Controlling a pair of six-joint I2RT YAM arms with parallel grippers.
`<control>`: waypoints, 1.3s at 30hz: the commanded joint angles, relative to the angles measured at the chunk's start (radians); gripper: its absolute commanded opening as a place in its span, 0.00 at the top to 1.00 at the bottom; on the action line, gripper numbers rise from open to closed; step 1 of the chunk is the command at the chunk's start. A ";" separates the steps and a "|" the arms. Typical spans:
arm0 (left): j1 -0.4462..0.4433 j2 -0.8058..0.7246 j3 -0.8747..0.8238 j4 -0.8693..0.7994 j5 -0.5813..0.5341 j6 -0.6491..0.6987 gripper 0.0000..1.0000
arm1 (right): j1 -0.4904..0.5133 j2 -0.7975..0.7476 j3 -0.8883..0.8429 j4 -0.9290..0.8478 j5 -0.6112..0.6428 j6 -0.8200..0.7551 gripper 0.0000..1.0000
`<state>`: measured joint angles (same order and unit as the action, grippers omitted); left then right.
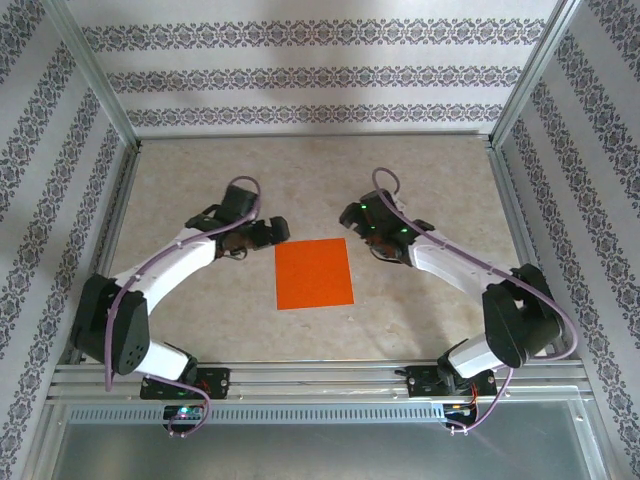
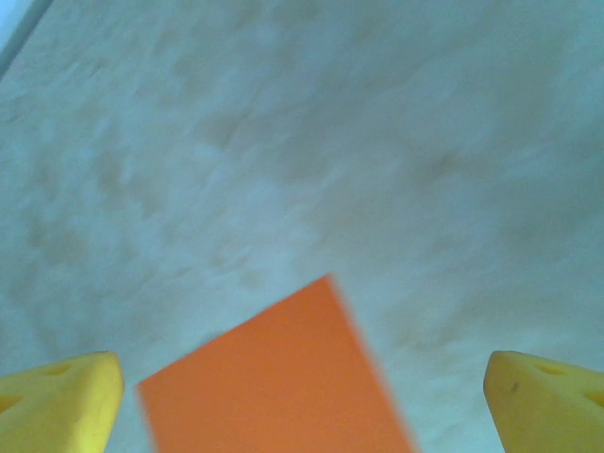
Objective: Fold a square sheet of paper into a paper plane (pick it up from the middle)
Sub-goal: First fold the square sheet of paper in half at the center of the table.
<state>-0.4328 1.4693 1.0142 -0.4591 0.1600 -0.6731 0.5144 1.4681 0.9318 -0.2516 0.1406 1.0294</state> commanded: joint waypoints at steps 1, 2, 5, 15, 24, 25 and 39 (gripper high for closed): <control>-0.103 0.051 0.053 -0.135 -0.106 -0.141 0.00 | -0.055 -0.063 -0.059 -0.051 0.056 -0.243 0.02; -0.128 0.077 0.066 -0.140 -0.106 -0.168 0.00 | -0.076 -0.075 -0.073 -0.051 0.063 -0.270 0.02; -0.213 0.175 0.150 -0.196 -0.133 -0.197 0.00 | -0.144 -0.102 -0.100 -0.052 0.028 -0.316 0.02; -0.328 0.481 0.436 -0.371 -0.131 -0.192 0.01 | -0.222 -0.144 -0.183 -0.012 -0.053 -0.359 0.02; -0.330 0.570 0.509 -0.430 -0.142 -0.179 0.05 | -0.244 -0.156 -0.229 0.023 -0.083 -0.342 0.02; -0.330 0.576 0.511 -0.430 -0.140 -0.179 0.06 | -0.244 -0.156 -0.233 0.026 -0.085 -0.338 0.02; -0.320 0.644 0.540 -0.426 -0.155 -0.167 0.10 | -0.244 -0.137 -0.227 0.025 -0.103 -0.330 0.02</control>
<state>-0.7574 2.0876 1.5341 -0.8349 0.0246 -0.8459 0.2768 1.3334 0.7082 -0.2348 0.0502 0.6964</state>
